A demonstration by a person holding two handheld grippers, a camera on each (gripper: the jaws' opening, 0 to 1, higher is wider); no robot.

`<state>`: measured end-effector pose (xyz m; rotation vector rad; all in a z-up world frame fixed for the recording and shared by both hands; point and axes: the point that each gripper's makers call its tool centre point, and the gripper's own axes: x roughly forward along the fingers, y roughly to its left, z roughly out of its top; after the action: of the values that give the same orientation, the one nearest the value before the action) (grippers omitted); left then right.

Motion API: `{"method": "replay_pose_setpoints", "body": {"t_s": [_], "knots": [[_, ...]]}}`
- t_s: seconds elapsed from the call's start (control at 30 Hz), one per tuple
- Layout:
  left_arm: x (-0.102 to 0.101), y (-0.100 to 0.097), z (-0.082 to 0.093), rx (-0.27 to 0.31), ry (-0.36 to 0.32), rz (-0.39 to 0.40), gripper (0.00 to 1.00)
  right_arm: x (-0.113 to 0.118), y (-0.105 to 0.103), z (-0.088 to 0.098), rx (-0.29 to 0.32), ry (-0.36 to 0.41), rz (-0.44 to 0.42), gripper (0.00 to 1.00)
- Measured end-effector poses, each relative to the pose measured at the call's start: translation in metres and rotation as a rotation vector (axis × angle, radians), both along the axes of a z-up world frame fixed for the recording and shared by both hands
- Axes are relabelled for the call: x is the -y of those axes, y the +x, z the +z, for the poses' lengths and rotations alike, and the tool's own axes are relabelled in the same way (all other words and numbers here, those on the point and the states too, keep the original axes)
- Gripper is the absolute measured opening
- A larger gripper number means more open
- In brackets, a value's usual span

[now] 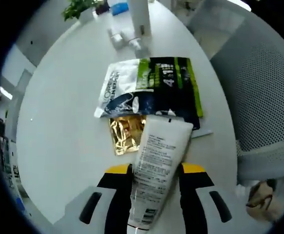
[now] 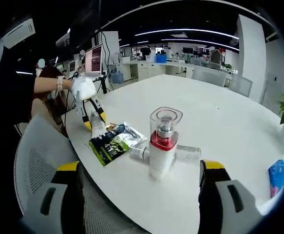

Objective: Arrange the skincare products in the storage area until every visible bottle or jar stands upright without overlapping.

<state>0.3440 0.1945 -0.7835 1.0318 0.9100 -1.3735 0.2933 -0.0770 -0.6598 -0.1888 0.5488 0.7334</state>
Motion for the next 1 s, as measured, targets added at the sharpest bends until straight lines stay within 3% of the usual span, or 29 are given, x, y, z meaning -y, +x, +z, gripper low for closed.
{"method": "replay_pose_setpoints", "body": {"t_s": [0.1,0.2,0.43,0.6,0.77,0.87,1.0], "knots": [[0.001,0.000,-0.001,-0.036,-0.006,-0.003,0.37,0.004,0.003,0.000,0.002,0.001,-0.006,1.00],[0.002,-0.002,-0.001,-0.028,0.006,-0.052,0.35,0.005,0.005,0.001,0.005,0.010,-0.008,1.00],[0.003,-0.003,-0.001,-0.029,0.042,-0.077,0.32,0.001,0.008,0.002,0.012,0.027,0.000,0.99],[0.005,-0.001,0.000,-0.079,0.057,-0.007,0.30,-0.001,0.005,0.000,0.006,0.018,0.020,0.99],[0.008,-0.002,0.004,-0.091,-0.026,0.080,0.29,0.002,0.009,0.007,0.027,0.040,0.002,0.99],[0.014,-0.001,0.016,-0.106,-0.148,0.183,0.28,0.002,0.010,0.010,0.036,0.053,-0.005,0.99],[0.015,0.006,0.031,-0.070,-0.244,0.259,0.28,0.001,0.007,0.006,0.028,0.053,-0.003,0.99]]}}
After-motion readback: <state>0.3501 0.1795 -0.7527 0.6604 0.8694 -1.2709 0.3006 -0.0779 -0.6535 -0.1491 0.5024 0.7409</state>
